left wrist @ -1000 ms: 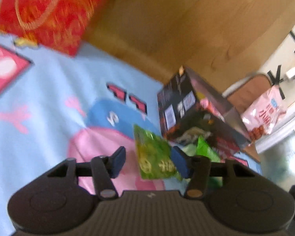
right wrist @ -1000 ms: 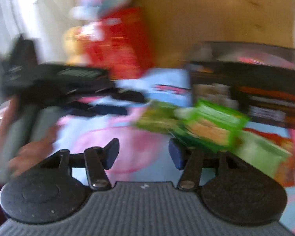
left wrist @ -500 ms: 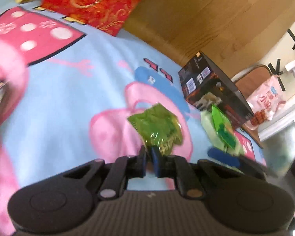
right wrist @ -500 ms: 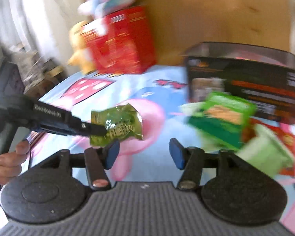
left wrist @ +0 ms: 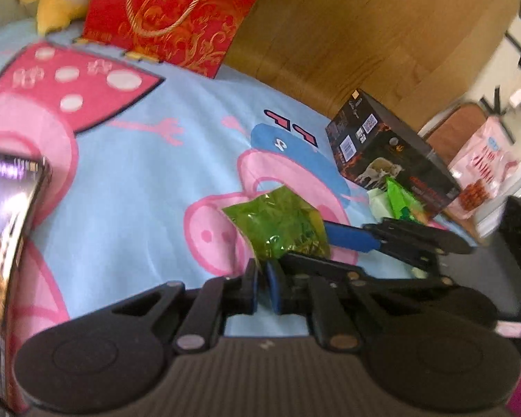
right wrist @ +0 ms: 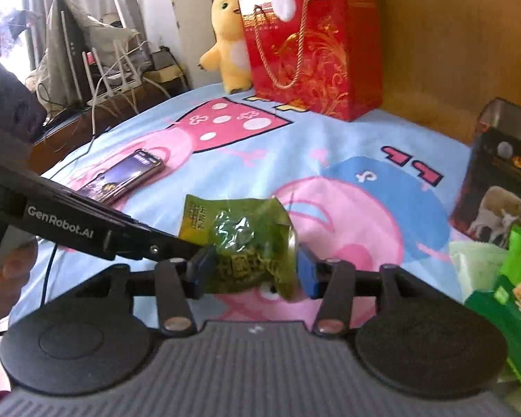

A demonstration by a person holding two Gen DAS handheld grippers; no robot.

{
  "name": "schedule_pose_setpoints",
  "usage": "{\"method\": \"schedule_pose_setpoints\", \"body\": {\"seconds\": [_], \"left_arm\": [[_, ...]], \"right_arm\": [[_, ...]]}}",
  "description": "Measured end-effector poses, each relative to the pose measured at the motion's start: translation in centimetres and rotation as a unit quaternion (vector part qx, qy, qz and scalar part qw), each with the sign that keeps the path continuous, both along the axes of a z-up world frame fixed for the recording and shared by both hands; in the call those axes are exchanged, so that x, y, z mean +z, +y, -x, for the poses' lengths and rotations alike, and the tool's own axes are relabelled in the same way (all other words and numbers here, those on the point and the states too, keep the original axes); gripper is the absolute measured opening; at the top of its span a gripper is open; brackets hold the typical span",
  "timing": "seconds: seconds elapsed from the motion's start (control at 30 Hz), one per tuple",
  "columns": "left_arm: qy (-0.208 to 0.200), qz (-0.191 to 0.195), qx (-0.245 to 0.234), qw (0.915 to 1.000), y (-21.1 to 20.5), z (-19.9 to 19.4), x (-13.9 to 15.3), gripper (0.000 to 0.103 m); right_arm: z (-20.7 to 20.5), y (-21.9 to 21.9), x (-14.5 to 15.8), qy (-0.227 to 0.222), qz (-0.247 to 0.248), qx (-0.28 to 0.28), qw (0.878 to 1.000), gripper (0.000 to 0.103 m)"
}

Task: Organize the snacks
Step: 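Lower the green-yellow bag into the tin box and release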

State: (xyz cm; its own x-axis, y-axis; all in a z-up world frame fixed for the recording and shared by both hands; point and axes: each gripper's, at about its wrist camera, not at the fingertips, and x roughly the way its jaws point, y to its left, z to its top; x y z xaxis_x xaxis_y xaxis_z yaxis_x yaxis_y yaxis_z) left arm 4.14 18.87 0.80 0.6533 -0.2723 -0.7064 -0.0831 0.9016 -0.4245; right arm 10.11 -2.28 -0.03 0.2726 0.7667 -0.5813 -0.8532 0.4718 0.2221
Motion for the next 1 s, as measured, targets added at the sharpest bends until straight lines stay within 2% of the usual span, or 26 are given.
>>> {"method": "schedule_pose_setpoints", "body": {"seconds": [0.03, 0.07, 0.1, 0.23, 0.37, 0.43, 0.5, 0.6, 0.67, 0.77, 0.87, 0.93, 1.0], "left_arm": [[-0.004, -0.013, -0.004, 0.9999, -0.5, -0.2, 0.4, 0.007], [-0.005, -0.012, -0.014, 0.9998, -0.8, -0.7, 0.8, 0.007], [-0.010, -0.003, -0.025, 0.9996, -1.2, -1.3, 1.3, 0.007], [-0.053, 0.006, -0.078, 0.9955, -4.2, -4.8, 4.3, 0.007], [-0.108, -0.010, -0.117, 0.9872, -8.6, -9.0, 7.5, 0.007], [-0.118, -0.016, -0.119, 0.9857, -10.4, -11.9, 8.4, 0.007], [-0.127, -0.042, -0.107, 0.9852, -11.9, -14.1, 8.6, 0.010], [-0.114, -0.070, -0.089, 0.9871, -13.2, -17.0, 7.7, 0.019], [-0.100, -0.076, -0.075, 0.9892, -13.5, -18.3, 6.8, 0.024], [-0.097, -0.075, -0.065, 0.9903, -13.0, -17.9, 6.3, 0.029], [-0.120, -0.066, -0.062, 0.9886, -11.8, -15.5, 7.0, 0.037], [-0.129, -0.051, -0.064, 0.9883, -11.4, -13.8, 7.0, 0.037], [-0.121, -0.026, -0.079, 0.9892, -11.1, -11.8, 6.1, 0.037]], "right_arm": [[0.4, -0.2, 0.2, -0.010, -0.001, -0.004, 1.000, 0.042], [0.8, -0.7, 0.5, -0.019, -0.003, -0.010, 1.000, 0.033], [1.2, -1.5, 0.8, -0.026, -0.007, -0.022, 0.999, 0.030], [1.0, -5.7, 3.1, -0.066, -0.044, -0.087, 0.993, 0.025], [-0.6, -10.2, 6.1, -0.102, -0.083, -0.174, 0.976, 0.023], [-2.0, -11.7, 6.9, -0.111, -0.091, -0.213, 0.966, 0.024], [-3.8, -12.5, 7.3, -0.109, -0.094, -0.245, 0.959, 0.023], [-6.2, -12.5, 6.5, -0.100, -0.082, -0.267, 0.955, 0.024], [-7.3, -11.9, 5.7, -0.097, -0.064, -0.273, 0.955, 0.028], [-7.9, -11.5, 5.0, -0.098, -0.053, -0.283, 0.953, 0.038], [-7.2, -13.4, 5.5, -0.102, -0.077, -0.300, 0.945, 0.049], [-6.5, -15.1, 5.6, -0.084, -0.094, -0.309, 0.943, 0.050], [-5.5, -16.9, 5.1, -0.051, -0.114, -0.312, 0.942, 0.050]]}}
